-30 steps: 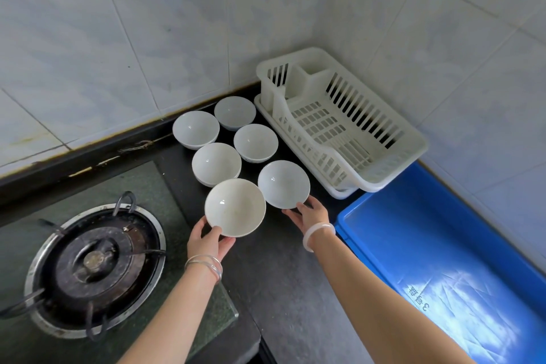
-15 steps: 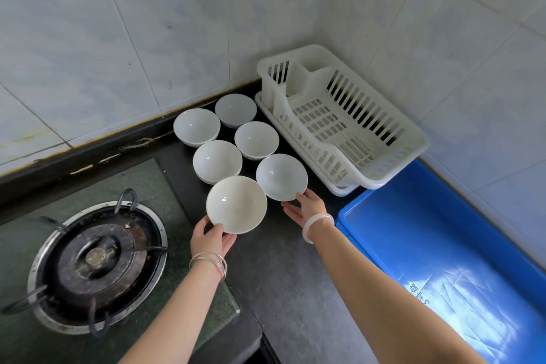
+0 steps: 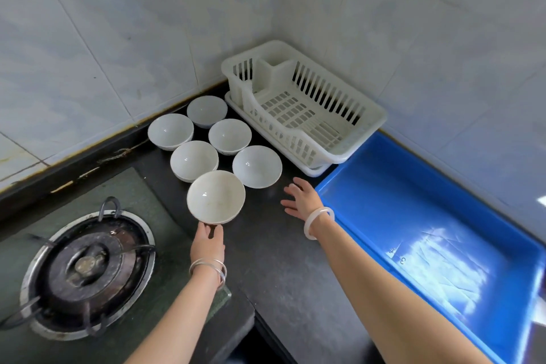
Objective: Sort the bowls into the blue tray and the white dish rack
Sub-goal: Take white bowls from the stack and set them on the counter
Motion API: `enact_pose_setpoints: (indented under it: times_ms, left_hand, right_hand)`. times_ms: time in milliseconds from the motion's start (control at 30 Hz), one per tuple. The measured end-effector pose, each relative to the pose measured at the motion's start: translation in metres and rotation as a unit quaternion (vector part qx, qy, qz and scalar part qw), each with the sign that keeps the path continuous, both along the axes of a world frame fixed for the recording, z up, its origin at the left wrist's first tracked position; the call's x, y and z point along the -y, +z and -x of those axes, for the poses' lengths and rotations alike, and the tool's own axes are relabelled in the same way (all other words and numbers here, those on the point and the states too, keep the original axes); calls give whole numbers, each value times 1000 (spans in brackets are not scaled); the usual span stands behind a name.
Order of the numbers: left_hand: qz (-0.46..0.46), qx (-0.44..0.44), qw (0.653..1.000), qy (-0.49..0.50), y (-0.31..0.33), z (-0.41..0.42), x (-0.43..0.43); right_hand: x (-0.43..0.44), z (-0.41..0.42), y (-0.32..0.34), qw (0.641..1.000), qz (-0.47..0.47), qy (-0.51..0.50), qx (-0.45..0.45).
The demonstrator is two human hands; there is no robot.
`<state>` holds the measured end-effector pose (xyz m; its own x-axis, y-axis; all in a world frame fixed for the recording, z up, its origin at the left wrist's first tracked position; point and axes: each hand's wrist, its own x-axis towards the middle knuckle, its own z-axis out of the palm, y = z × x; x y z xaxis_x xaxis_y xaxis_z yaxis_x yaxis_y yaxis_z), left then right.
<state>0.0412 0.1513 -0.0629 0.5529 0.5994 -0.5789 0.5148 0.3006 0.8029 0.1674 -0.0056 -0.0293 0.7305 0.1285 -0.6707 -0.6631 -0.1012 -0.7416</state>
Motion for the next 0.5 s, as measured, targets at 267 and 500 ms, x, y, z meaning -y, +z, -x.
enact_pose_setpoints:
  times_ms: [267, 500]
  left_hand:
    - [-87, -24, 946, -311, 25, 26, 105]
    - [-193, 50, 816, -542, 45, 52, 226]
  right_hand:
    - [135, 97, 22, 957, 236, 30, 166]
    - [253, 199, 20, 870, 466, -9, 160]
